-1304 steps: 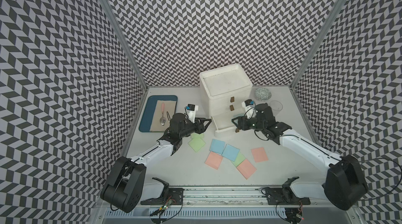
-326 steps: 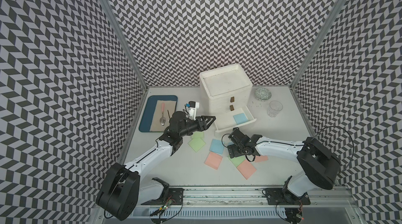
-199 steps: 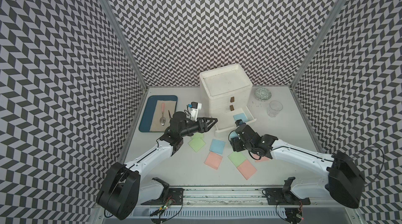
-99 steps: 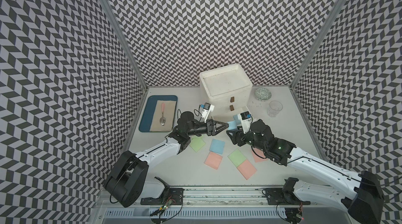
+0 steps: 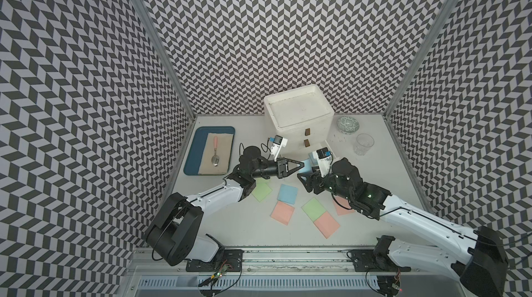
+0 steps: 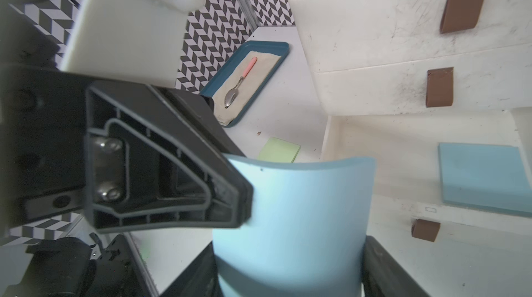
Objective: Please put the sticky notes in the drawer by color
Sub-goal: Pick up the sticky notes from the center of the board.
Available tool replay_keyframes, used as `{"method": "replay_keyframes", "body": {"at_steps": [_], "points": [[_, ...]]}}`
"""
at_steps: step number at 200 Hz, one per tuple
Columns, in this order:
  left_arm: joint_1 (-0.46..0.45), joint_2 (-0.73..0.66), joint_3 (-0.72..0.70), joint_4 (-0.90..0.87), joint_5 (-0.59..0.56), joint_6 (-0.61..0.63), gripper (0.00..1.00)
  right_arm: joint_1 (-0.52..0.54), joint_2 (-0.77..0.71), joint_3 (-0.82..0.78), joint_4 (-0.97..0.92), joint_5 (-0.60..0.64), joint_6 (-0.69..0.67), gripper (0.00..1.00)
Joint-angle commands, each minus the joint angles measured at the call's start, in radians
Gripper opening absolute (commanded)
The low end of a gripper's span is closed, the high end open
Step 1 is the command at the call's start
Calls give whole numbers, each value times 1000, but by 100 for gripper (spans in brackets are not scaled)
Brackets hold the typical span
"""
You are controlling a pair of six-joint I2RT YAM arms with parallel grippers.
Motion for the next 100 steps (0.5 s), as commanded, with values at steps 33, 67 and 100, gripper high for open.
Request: {"method": "replay_keyframes", "body": {"at_steps": [33,67,100], "points": [[99,8,12,94,6,-80,2,-234,-71,-43,132,-263,65,89],[161,49,-4,282,40,-235,1,-493,-12,-142,436,-686,310,90],[161,137,23,475,99,-386,1,-530,198,-145,815,-1024,533,84]]}}
